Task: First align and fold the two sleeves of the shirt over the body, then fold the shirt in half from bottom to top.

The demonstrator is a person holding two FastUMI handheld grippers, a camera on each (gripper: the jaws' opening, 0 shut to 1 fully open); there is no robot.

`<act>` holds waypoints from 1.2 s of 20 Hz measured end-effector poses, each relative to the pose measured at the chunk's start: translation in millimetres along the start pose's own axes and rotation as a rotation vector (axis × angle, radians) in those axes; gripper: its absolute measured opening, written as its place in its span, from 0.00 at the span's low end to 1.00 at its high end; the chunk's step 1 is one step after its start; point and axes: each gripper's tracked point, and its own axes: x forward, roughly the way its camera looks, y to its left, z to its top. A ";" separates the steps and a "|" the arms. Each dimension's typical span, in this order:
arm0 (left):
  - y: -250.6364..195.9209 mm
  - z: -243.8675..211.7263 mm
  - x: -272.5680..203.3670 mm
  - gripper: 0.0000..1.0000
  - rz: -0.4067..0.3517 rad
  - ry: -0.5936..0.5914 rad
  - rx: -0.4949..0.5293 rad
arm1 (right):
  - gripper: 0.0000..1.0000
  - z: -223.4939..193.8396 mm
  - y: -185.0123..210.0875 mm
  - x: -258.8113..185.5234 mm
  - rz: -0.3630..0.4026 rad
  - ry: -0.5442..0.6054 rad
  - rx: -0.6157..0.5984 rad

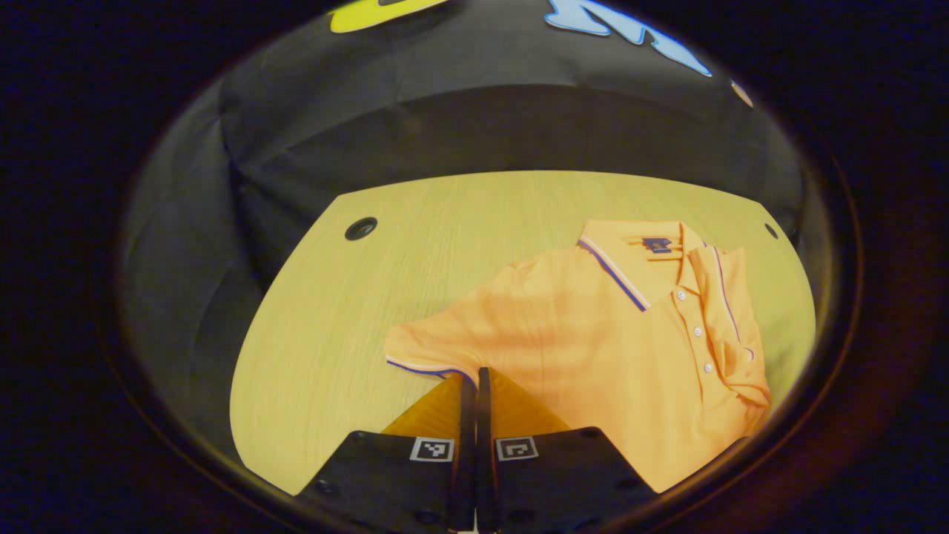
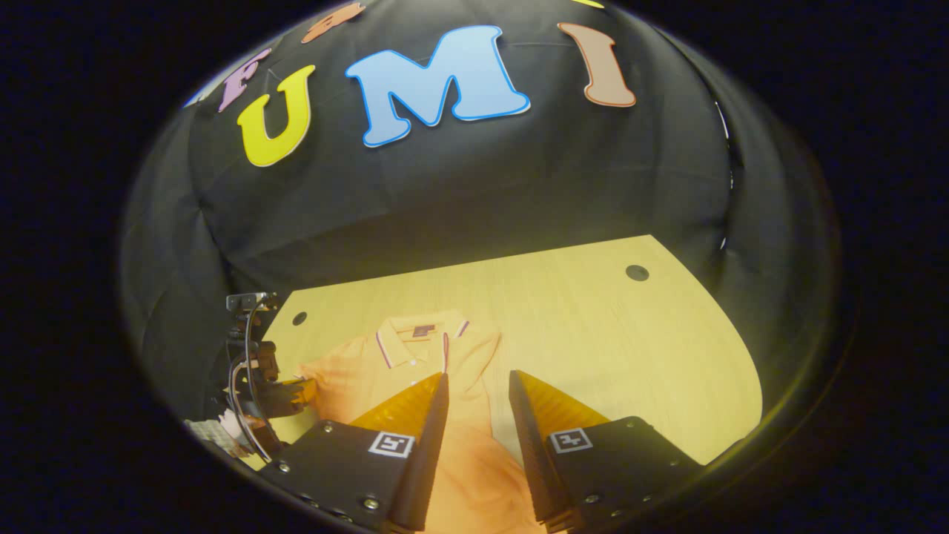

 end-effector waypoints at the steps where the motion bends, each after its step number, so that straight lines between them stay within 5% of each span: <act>1: -11.1 10.7 -4.1 0.06 -0.014 -0.020 0.026 | 0.52 -1.6 -1.8 -0.5 -0.002 -0.001 0.000; 4: -50.5 33.9 -16.7 0.06 -0.065 -0.065 0.097 | 0.58 -4.2 -10.3 -5.7 -0.013 -0.003 0.010; 5: -67.0 41.6 -20.8 0.06 -0.088 -0.079 0.116 | 0.52 -5.1 -14.6 -8.2 -0.020 -0.005 0.015; 12: -173.8 63.2 -45.4 0.06 -0.229 -0.113 0.233 | 0.52 -15.1 -55.6 -30.5 -0.094 -0.014 0.063; 20: -217.4 47.3 -35.5 0.06 -0.278 -0.050 0.263 | 0.52 -33.0 -93.7 -51.4 -0.167 0.002 0.112; 24: -226.4 42.5 -41.0 0.24 -0.337 -0.042 0.232 | 0.52 -38.3 -92.8 -50.9 -0.160 0.016 0.111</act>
